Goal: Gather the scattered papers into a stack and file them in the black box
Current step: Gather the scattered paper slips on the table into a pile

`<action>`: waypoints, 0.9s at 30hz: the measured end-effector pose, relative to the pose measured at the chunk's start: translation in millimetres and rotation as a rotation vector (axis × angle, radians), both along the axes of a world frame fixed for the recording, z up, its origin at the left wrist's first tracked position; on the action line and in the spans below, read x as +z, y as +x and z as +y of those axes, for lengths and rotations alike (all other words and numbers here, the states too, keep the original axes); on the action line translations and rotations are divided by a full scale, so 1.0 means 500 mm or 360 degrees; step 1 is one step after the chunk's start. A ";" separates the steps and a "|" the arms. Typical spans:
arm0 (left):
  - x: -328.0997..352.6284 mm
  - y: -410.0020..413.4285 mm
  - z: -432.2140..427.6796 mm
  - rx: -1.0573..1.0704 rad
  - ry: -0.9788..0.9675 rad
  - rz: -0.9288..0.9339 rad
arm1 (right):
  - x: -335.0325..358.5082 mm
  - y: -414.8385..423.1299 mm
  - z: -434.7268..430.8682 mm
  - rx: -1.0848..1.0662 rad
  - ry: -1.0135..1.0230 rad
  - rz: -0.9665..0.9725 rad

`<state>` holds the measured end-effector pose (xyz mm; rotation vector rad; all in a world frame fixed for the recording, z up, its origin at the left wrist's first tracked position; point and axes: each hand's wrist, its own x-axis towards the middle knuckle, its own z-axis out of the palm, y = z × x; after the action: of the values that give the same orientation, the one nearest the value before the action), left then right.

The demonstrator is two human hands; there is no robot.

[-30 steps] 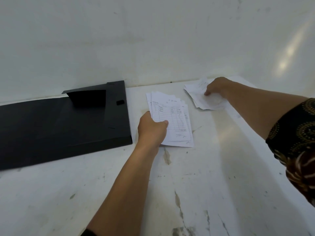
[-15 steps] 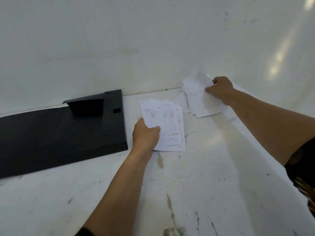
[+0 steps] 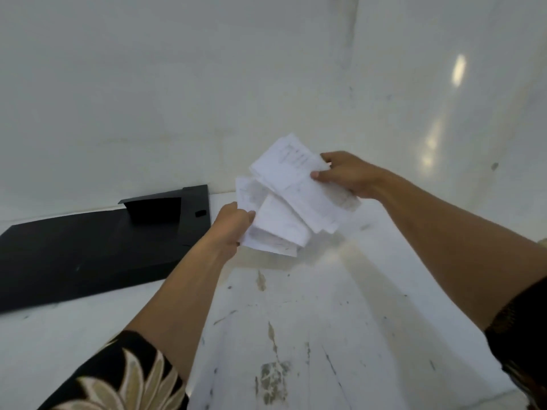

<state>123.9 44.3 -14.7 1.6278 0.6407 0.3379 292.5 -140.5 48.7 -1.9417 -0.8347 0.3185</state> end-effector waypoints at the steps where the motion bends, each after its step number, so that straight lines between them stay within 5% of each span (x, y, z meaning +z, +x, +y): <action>1: 0.006 -0.009 -0.004 -0.0034 -0.0047 -0.0043 | -0.007 -0.014 0.008 0.0020 -0.0066 -0.0046; 9: 0.027 -0.077 -0.016 -0.0383 0.0015 -0.0135 | -0.036 -0.083 0.053 -0.0119 -0.0042 -0.0124; 14: 0.023 -0.079 -0.020 -0.0070 0.0111 -0.0184 | -0.017 -0.102 0.049 -0.0582 0.0291 -0.0074; 19: 0.018 -0.059 -0.031 0.0215 0.0103 -0.0303 | 0.004 -0.148 0.044 -0.0692 0.0688 0.0188; 27: -0.011 -0.053 -0.093 0.0194 0.0351 -0.0414 | -0.088 -0.194 0.081 -0.0880 0.0699 0.0333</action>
<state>97.4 -2.0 -20.3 1.7193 0.5183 0.7185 195.7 -99.9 4.6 -1.6073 -0.1854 -0.0003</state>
